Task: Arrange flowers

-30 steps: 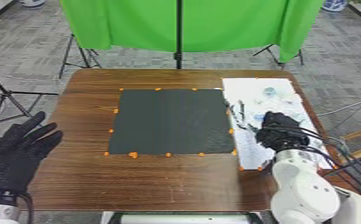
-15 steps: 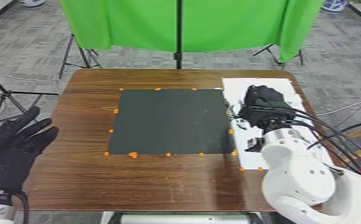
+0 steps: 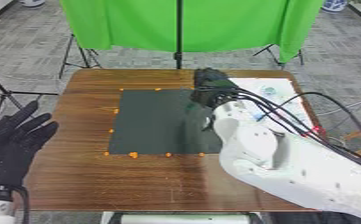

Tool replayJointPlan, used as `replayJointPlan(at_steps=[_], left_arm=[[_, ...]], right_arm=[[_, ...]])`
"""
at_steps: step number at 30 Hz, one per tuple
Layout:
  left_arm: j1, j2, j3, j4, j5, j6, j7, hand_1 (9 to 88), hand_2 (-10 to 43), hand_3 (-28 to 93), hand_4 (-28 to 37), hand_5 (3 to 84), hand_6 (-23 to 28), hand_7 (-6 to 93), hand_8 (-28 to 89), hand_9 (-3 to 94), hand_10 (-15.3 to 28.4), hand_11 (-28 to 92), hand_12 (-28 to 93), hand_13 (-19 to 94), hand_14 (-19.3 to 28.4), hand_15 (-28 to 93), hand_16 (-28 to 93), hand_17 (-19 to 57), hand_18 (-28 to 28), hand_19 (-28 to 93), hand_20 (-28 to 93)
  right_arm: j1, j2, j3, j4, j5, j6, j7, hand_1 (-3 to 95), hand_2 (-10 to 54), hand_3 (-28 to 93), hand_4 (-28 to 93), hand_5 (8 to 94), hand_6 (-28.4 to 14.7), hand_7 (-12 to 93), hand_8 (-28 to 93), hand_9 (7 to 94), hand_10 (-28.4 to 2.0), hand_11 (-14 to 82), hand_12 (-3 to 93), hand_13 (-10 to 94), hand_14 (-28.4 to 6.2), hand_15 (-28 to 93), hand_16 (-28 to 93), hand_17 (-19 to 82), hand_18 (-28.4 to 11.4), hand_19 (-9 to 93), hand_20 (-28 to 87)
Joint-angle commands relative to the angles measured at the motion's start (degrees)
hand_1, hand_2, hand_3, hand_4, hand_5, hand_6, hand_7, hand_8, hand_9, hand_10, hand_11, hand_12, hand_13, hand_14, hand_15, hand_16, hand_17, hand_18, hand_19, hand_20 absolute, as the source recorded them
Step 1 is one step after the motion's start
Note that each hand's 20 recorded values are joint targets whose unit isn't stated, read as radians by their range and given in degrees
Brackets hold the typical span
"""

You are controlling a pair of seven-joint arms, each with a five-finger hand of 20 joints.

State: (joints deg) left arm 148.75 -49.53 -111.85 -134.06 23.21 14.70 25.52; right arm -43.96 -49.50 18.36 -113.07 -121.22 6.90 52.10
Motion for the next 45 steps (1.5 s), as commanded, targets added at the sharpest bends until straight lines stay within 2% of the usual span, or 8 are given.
replayJointPlan(at_steps=[1, 6, 14, 19, 29, 30, 37, 45], left_arm=[[-2.3, 1.75, 0.71, 0.12, 0.66, 0.01, -0.16, 22.1, 9.1, 77, -26.6, 36.6, 9.6, 12.5, -8, 33.8, 19.6, 28, 11, 25, 26.7, 57, -11, -8.3, 22.9, 59, 11], [-4.7, 2.83, 1.71, 0.57, 1.13, -0.72, -0.09, 22.1, 9.0, 77, -26.6, 36.7, 9.5, 12.6, -8, 33.9, 19.6, 29, 11, 25, 26.7, 57, -11, -8.3, 22.9, 59, 11], [-14.3, 6.05, 7.86, 2.46, 1.79, -2.16, -0.6, 22.0, 8.9, 77, -26.8, 36.3, 9.1, 12.7, -9, 33.9, 18.9, 28, 10, 26, 26.5, 57, -11, -8.2, 23.0, 59, 11], [-15.8, 6.54, 8.57, 2.37, 2.07, -2.33, -0.33, 21.9, 8.9, 77, -26.8, 36.1, 8.9, 12.3, -8, 33.8, 18.5, 28, 10, 26, 26.2, 57, -11, -8.1, 22.9, 59, 11], [-15.6, 7.26, 8.83, 1.63, 1.66, -1.6, 2.5, 21.7, 8.8, 77, -26.7, 36.0, 8.8, 11.7, -8, 33.7, 17.9, 27, 10, 26, 25.5, 57, -12, -7.7, 22.7, 59, 10], [-16.5, 8.22, 9.66, 2.09, 1.38, -1.7, 3.92, 21.7, 8.8, 77, -26.7, 36.1, 8.8, 11.6, -8, 33.6, 17.8, 27, 10, 26, 25.5, 57, -12, -7.6, 22.6, 59, 10], [-20.5, 10.47, 13.07, 3.3, 0.72, -2.21, 7.2, 21.7, 9.0, 77, -26.5, 35.8, 8.8, 10.3, -7, 33.3, 17.7, 25, 11, 26, 24.7, 55, -12, -7.4, 22.3, 59, 9], [-21.0, 10.51, 12.86, 3.4, 0.98, -2.56, 6.67, 21.8, 9.1, 76, -26.2, 35.9, 9.0, 9.8, -7, 33.4, 18.0, 24, 12, 26, 24.7, 54, -12, -7.5, 22.2, 59, 9]], right_arm=[[4.6, -10.7, -2.7, 4.3, 0.0, 0.3, -1.5, 53.1, -9.5, 77, -21, 85.3, -5.9, 27, 24, 93.7, -13.1, 33.9, 21.9, 88, -7.6, 66, 22, 54, -20.8, 93, 34], [7.7, -15.8, -5.3, 8.8, 1.0, 1.3, -1.9, 52.9, -9.5, 77, -22, 85.6, -5.9, 27, 24, 93.7, -13.0, 34.1, 21.8, 88, -7.6, 66, 22, 54, -20.7, 93, 34], [9.0, -21.3, -7.7, 15.9, 4.0, 2.7, 0.2, 52.1, -9.5, 79, -22, 86.2, -5.9, 27, 25, 93.7, -13.1, 34.7, 22.2, 88, -7.6, 66, 22, 54, -20.8, 93, 35], [7.6, -23.1, -7.8, 18.8, 5.2, 1.4, 1.5, 52.2, -9.5, 80, -23, 86.6, -6.1, 26, 26, 93.7, -13.5, 33.6, 24.4, 88, -7.7, 66, 23, 54, -20.9, 93, 36], [3.4, -25.0, -8.6, 19.9, 8.7, -7.9, -0.6, 54.1, -9.5, 77, -22, 85.4, -6.4, 25, 25, 93.6, -13.4, 30.0, 27.6, 87, -7.7, 65, 23, 53, -20.8, 93, 36], [5.4, -24.7, -10.7, 19.9, 10.5, -6.5, 0.1, 54.3, -9.5, 77, -22, 85.1, -6.4, 25, 25, 93.4, -13.4, 29.9, 27.6, 87, -7.8, 66, 23, 53, -20.7, 93, 36], [10.5, -24.9, -16.6, 20.2, 15.1, -3.3, 1.2, 55.5, -9.5, 74, -22, 84.0, -6.2, 26, 23, 92.4, -13.2, 30.0, 26.9, 86, -7.7, 66, 23, 52, -20.4, 93, 35], [10.6, -25.0, -16.6, 20.8, 16.3, -1.7, 2.0, 55.8, -9.5, 72, -21, 83.4, -5.7, 27, 21, 92.1, -12.9, 30.6, 25.6, 85, -7.4, 66, 23, 52, -19.7, 93, 35]])
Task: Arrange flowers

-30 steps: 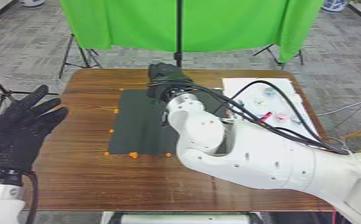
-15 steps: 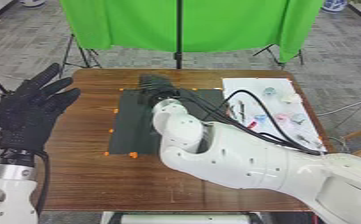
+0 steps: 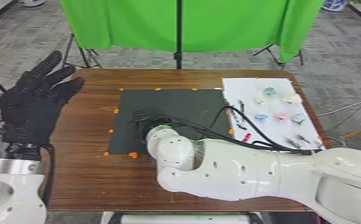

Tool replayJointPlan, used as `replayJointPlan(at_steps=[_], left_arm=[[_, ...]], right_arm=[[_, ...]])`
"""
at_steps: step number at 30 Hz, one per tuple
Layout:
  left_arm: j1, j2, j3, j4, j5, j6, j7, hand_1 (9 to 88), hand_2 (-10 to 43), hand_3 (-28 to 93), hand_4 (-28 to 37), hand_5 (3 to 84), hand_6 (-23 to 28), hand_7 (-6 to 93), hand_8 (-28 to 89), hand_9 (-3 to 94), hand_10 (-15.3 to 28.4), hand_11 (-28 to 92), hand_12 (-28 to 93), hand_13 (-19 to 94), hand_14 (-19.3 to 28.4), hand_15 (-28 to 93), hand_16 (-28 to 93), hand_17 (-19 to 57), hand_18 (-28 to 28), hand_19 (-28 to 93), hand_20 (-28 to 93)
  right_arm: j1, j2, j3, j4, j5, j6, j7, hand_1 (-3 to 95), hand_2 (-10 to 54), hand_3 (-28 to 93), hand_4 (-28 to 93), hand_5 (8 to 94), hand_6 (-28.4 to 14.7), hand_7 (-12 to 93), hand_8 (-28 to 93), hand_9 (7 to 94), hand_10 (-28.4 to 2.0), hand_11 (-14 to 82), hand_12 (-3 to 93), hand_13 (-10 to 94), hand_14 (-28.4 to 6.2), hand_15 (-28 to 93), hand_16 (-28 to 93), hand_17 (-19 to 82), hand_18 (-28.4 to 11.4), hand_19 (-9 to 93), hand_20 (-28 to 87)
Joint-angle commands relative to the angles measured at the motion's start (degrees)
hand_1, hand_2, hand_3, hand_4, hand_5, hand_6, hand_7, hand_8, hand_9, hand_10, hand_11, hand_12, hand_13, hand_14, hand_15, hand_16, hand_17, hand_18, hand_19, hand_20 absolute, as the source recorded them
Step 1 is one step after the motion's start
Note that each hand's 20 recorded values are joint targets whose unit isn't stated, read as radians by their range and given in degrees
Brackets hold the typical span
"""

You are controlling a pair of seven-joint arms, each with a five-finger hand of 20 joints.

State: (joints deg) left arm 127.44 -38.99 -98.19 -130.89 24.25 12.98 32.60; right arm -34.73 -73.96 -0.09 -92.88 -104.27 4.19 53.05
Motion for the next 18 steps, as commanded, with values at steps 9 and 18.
replayJointPlan(at_steps=[9, 18], left_arm=[[0.3, 0.67, -0.36, 0.16, -0.22, -0.58, 0.97, 21.9, 9.0, 76, -26.3, 36.2, 9.3, 9.9, -7, 33.6, 18.3, 25, 12, 26, 25.3, 55, -11, -7.6, 22.2, 59, 9], [0.5, 1.3, -0.22, 0.25, -0.61, -0.42, 2.59, 22.2, 9.2, 76, -26.4, 36.7, 9.8, 10.7, -7, 33.8, 19.8, 25, 12, 25, 26.3, 55, -11, -8.1, 22.6, 58, 10]], right_arm=[[0.4, -0.8, 2.9, 0.2, 1.0, -1.9, -0.4, 54.9, -9.5, 71, -24, 83.4, -3.5, 28, 16, 92.9, -11.5, 31.4, 21.3, 86, -6.7, 65, 21, 51, -19.3, 93, 34], [1.9, -0.5, 0.3, -0.1, 1.0, -2.1, -0.6, 54.1, -9.5, 70, -27, 84.3, -2.3, 28, 12, 93.7, -10.3, 32.4, 20.2, 88, -5.9, 63, 21, 52, -19.0, 93, 34]])
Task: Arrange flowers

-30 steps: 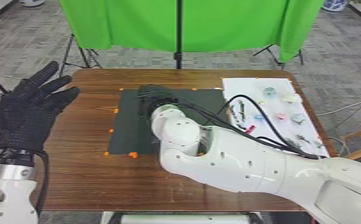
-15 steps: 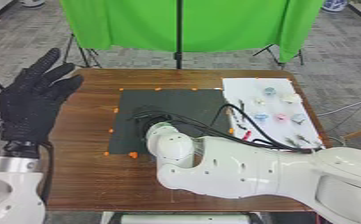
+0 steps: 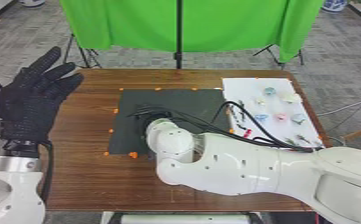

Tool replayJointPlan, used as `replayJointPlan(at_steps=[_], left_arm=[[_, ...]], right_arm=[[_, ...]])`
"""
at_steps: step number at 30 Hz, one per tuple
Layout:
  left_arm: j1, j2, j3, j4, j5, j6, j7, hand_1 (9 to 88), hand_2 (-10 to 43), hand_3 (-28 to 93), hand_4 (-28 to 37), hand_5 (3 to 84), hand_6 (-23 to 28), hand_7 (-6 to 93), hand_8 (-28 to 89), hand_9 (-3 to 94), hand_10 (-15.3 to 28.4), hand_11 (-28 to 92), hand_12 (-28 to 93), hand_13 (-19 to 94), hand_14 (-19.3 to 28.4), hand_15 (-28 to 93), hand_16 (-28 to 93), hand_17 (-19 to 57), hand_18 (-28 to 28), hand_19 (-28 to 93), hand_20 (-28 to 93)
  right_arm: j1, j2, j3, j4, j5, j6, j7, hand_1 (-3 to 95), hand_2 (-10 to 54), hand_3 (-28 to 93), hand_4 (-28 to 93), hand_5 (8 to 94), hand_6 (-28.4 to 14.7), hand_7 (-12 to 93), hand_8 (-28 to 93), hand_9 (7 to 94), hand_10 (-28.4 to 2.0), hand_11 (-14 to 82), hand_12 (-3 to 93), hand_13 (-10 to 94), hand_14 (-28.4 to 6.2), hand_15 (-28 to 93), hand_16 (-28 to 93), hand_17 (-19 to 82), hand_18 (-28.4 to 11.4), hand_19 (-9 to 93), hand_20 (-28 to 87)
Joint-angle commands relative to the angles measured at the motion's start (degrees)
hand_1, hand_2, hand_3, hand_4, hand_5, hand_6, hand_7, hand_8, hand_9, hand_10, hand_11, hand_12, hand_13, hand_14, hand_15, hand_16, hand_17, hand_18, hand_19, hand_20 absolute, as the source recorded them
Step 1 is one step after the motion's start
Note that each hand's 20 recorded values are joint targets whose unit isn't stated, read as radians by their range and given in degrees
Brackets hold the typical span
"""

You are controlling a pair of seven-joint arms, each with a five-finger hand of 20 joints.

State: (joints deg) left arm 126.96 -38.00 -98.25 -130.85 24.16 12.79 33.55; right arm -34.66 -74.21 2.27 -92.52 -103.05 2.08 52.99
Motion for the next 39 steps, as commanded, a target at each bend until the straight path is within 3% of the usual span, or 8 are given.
replayJointPlan(at_steps=[1, 8, 11, 13, 18, 20, 21, 39], left_arm=[[1.3, 0.24, -0.42, 0.13, -0.51, -0.13, 1.53, 22.2, 9.2, 77, -26.4, 36.7, 9.8, 10.8, -8, 33.8, 19.8, 26, 12, 25, 26.3, 55, -11, -8.1, 22.6, 58, 10], [1.6, 0.18, -1.07, 0.0, -0.53, 0.01, 1.51, 22.4, 9.2, 77, -26.4, 36.9, 9.9, 11.3, -8, 33.9, 20.0, 26, 12, 25, 26.9, 55, -11, -8.2, 22.7, 58, 11], [1.7, 0.88, -0.97, -0.18, -0.67, 0.25, 2.43, 22.4, 9.2, 77, -26.4, 36.9, 10.0, 11.3, -8, 33.9, 20.2, 26, 12, 25, 27.0, 55, -10, -8.3, 22.8, 58, 11], [0.6, 0.72, -0.24, 0.08, -0.72, 0.01, 1.78, 22.4, 9.3, 77, -26.4, 37.0, 10.0, 11.4, -8, 34.0, 20.2, 26, 12, 25, 27.0, 55, -10, -8.3, 22.8, 58, 12], [0.6, 1.64, -0.23, 0.07, -0.98, 0.37, 2.46, 22.3, 9.3, 77, -26.4, 36.9, 10.1, 11.8, -8, 33.7, 20.4, 27, 12, 25, 27.3, 55, -11, -8.6, 22.9, 57, 12], [0.3, 1.0, -0.41, 0.16, -0.63, 0.04, 1.13, 22.3, 9.3, 77, -26.5, 36.9, 10.1, 11.9, -8, 33.7, 20.4, 27, 12, 25, 27.2, 55, -11, -8.6, 22.9, 57, 12], [1.1, 1.33, -0.84, 0.01, -0.82, 0.2, 1.91, 22.4, 9.4, 77, -26.5, 36.9, 10.1, 11.9, -8, 33.7, 20.4, 27, 11, 25, 27.2, 56, -11, -8.6, 22.9, 57, 12], [0.6, 0.54, -0.44, 0.22, -0.74, 0.34, 0.47, 22.5, 9.5, 77, -26.6, 37.2, 10.4, 12.3, -8, 33.8, 20.6, 28, 11, 25, 27.2, 57, -11, -8.5, 23.0, 57, 13]], right_arm=[[1.8, -0.3, -2.2, -0.5, -0.1, 0.2, -0.5, 54.1, -9.5, 70, -27, 84.4, -2.2, 28, 12, 93.7, -10.3, 32.5, 20.1, 88, -5.9, 63, 21, 52, -19.0, 93, 34], [2.5, -0.3, -2.5, -0.4, 1.0, 0.0, -1.0, 52.8, -9.5, 69, -28, 83.8, -1.6, 28, 9, 93.7, -9.9, 31.9, 20.0, 88, -5.8, 63, 22, 52, -18.8, 93, 33], [2.5, -0.8, -1.9, -0.5, 1.9, -0.5, -1.2, 52.4, -9.5, 69, -28, 83.7, -1.5, 28, 9, 93.7, -9.8, 31.7, 20.2, 88, -5.7, 63, 22, 52, -18.8, 93, 33], [2.4, -0.7, -2.0, -0.9, 2.0, -0.3, -1.6, 52.6, -9.5, 69, -28, 83.7, -1.6, 28, 8, 93.7, -9.6, 31.5, 20.2, 87, -5.7, 63, 22, 51, -18.8, 93, 33], [3.4, -0.9, -2.5, -1.0, 3.8, -2.2, -1.6, 52.0, -9.5, 69, -28, 83.4, -1.5, 26, 7, 93.3, -9.3, 30.5, 20.3, 86, -5.9, 63, 22, 50, -18.8, 93, 32], [1.8, -0.6, -0.8, -1.4, 3.7, -3.1, -1.6, 50.6, -9.5, 68, -28, 82.9, -1.8, 25, 6, 92.8, -9.5, 29.8, 20.1, 85, -6.2, 63, 22, 50, -18.8, 93, 31], [2.2, -0.7, -1.1, -1.2, 3.5, -3.7, -1.9, 49.9, -9.5, 67, -28, 82.8, -1.9, 24, 5, 92.6, -9.7, 29.5, 20.0, 85, -6.3, 62, 22, 49, -18.9, 93, 31], [0.2, -0.3, 1.7, -1.4, 4.7, -6.5, -1.1, 38.3, -9.5, 73, -28, 79.2, -2.4, 23, -11, 89.7, -11.4, 28.9, 19.4, 82, -7.9, 64, 20, 47, -20.1, 93, 28]])
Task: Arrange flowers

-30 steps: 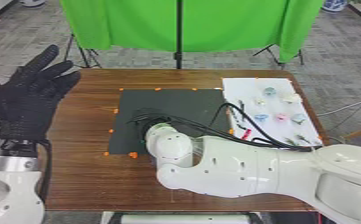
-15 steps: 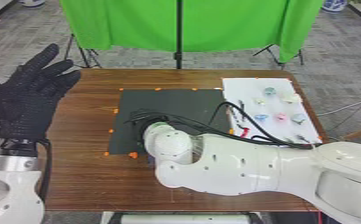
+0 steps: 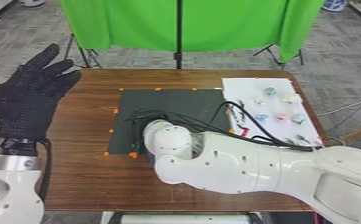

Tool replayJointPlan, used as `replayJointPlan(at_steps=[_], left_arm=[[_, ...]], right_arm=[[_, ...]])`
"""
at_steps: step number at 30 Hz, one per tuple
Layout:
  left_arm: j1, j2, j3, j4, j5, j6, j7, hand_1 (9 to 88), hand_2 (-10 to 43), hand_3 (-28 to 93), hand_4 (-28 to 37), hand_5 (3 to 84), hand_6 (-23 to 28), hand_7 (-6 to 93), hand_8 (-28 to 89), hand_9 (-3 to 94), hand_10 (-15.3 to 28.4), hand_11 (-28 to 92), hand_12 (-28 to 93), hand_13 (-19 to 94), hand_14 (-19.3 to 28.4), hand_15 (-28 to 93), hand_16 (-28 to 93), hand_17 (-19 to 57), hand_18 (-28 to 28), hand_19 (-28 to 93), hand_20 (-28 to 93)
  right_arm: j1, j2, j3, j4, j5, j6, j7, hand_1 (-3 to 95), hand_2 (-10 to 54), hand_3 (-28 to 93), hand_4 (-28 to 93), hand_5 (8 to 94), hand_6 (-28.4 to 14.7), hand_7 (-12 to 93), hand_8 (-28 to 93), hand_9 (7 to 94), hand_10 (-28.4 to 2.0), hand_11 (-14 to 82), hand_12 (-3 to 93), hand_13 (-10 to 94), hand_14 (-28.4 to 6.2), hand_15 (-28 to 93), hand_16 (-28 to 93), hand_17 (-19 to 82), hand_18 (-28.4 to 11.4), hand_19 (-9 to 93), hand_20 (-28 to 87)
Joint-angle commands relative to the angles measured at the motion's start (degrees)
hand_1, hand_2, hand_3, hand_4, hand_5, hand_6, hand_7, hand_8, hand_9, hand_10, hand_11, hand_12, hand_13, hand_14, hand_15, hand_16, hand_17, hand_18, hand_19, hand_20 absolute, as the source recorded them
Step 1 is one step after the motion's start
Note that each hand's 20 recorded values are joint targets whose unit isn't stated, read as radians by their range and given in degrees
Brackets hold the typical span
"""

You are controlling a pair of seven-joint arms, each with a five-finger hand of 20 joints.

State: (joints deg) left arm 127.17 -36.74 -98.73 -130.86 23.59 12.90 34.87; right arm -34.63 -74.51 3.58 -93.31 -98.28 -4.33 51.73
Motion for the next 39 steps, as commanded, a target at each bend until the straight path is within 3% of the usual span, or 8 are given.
replayJointPlan(at_steps=[1, 4, 8, 14, 19, 27, 31, 39], left_arm=[[0.6, -0.68, -0.09, 0.18, -0.18, 0.26, -0.74, 22.5, 9.5, 77, -26.7, 37.2, 10.4, 12.3, -8, 33.8, 20.5, 28, 11, 25, 27.1, 56, -11, -8.5, 23.0, 57, 13], [1.3, -1.86, -0.69, -0.19, 0.04, 0.44, -2.21, 22.5, 9.5, 77, -26.6, 37.2, 10.4, 12.2, -8, 33.8, 20.5, 28, 11, 25, 27.2, 56, -11, -8.5, 23.0, 57, 13], [4.2, -4.32, -5.1, -1.27, 1.43, 0.2, -7.94, 22.5, 9.5, 77, -26.7, 37.2, 10.5, 12.2, -8, 33.7, 20.5, 28, 11, 25, 27.3, 56, -11, -8.6, 23.0, 57, 13], [10.6, -5.96, -9.91, -3.3, 2.07, 1.28, -7.44, 22.4, 9.5, 77, -26.9, 37.1, 10.5, 11.8, -8, 33.4, 20.4, 26, 11, 24, 27.0, 54, -10, -8.7, 22.8, 57, 13], [15.5, -8.23, -11.47, -4.21, 1.92, 2.26, -6.22, 21.6, 9.5, 77, -27.2, 37.0, 10.5, 11.5, -8, 33.4, 20.5, 26, 12, 24, 27.6, 55, -10, -8.7, 22.8, 57, 14], [19.7, -12.03, -13.04, -5.43, 8.59, 5.54, -8.63, 19.8, 9.7, 77, -28.2, 36.7, 9.5, 11.8, -8, 33.8, 20.0, 28, 12, 25, 27.9, 59, -10, -9.3, 22.5, 57, 15], [20.8, -13.06, -12.81, -5.6, 7.81, 6.22, -7.46, 19.1, 9.7, 76, -28.2, 36.4, 9.1, 12.0, -8, 33.9, 19.7, 28, 12, 26, 28.3, 63, -11, -10.4, 21.7, 57, 16], [22.4, -14.22, -12.18, -5.77, 7.15, 5.92, -6.13, 18.7, 9.6, 76, -28.3, 36.4, 8.8, 12.5, -8, 34.1, 19.5, 28, 11, 23, 27.6, 63, -14, -12.8, 19.6, 50, 22]], right_arm=[[0.2, 0.0, 0.6, -0.7, 0.1, -0.1, 0.2, 38.1, -9.5, 73, -28, 79.1, -2.4, 23, -11, 89.6, -11.4, 29.0, 19.5, 82, -7.9, 64, 20, 47, -20.1, 93, 28], [-0.2, 0.6, 0.9, -1.7, 0.2, 0.5, 0.1, 37.0, -9.4, 72, -28, 79.0, -2.5, 24, -12, 89.3, -11.6, 29.0, 19.5, 82, -8.1, 64, 20, 46, -20.3, 93, 28], [4.0, 2.7, -3.6, -4.2, 0.6, 9.5, 1.0, 33.9, -7.1, 72, -27, 78.9, -2.9, 23, -12, 89.1, -12.0, 29.1, 19.4, 81, -8.3, 64, 20, 46, -21.0, 93, 27], [8.3, 6.5, -5.0, -8.6, -2.6, 13.3, 3.6, 33.0, -6.6, 69, -25, 78.6, -3.7, 24, -12, 88.7, -12.4, 30.3, 19.6, 82, -8.4, 64, 19, 47, -21.7, 93, 28], [6.3, 12.0, -2.0, -12.8, -3.8, 11.6, 3.7, 33.4, -3.6, 64, -23, 77.0, -4.5, 23, -12, 87.3, -13.1, 30.8, 19.1, 81, -9.0, 65, 19, 46, -22.2, 93, 27], [-10.1, 24.0, 14.8, -20.7, -9.1, 5.9, 2.5, 32.9, -2.9, 66, -21, 64.8, -8.4, 18, -11, 73.8, -18.9, 29.2, 16.7, 71, -13.2, 61, 14, 40, -23.2, 92, 2], [-22.1, 28.4, 26.1, -24.5, -12.7, 5.0, 3.4, 32.6, -3.5, 68, -21, 59.6, -8.9, 17, -11, 68.8, -20.3, 28.0, 15.9, 67, -15.6, 61, 12, 38, -24.7, 90, -5], [-35.6, 38.1, 35.9, -28.2, -17.8, 14.4, 8.1, 32.7, -4.0, 69, -21, 57.2, -9.4, 16, -11, 67.3, -20.7, 27.9, 15.4, 67, -16.2, 61, 11, 38, -24.8, 90, -7]])
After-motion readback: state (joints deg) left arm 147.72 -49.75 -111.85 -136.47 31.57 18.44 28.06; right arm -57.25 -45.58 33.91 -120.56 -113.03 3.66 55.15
